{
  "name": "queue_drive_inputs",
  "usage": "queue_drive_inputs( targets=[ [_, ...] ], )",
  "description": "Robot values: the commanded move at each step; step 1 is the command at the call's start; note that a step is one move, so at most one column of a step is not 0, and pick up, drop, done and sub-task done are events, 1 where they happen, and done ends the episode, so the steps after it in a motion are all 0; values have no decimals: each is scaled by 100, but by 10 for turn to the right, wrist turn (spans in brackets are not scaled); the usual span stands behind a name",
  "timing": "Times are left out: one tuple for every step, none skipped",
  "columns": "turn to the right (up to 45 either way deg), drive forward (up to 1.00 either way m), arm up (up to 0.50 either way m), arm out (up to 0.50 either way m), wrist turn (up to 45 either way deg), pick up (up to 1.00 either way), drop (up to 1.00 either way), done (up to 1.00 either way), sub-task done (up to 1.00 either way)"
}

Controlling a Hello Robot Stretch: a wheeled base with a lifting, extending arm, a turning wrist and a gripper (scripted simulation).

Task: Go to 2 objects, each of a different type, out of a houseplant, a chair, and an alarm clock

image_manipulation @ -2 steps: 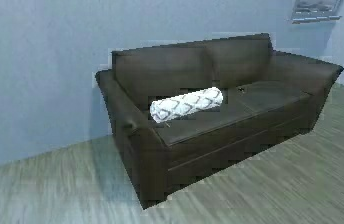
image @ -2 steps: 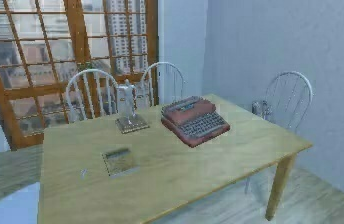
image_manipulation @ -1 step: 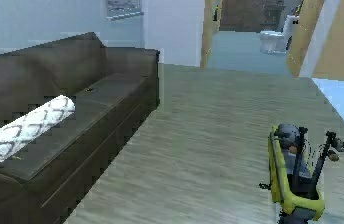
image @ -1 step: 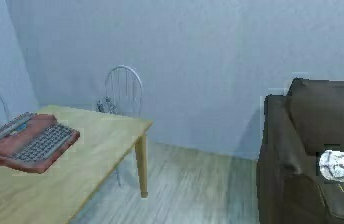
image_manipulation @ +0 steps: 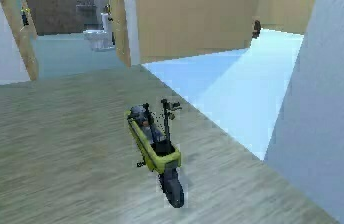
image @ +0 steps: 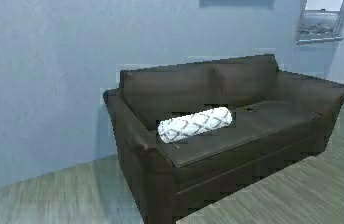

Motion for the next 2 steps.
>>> queue_drive_inputs(
  targets=[
    [450,0,0,0,0,0,0,0,0],
    [0,80,0,0,0,0,0,0,0]
  ],
)
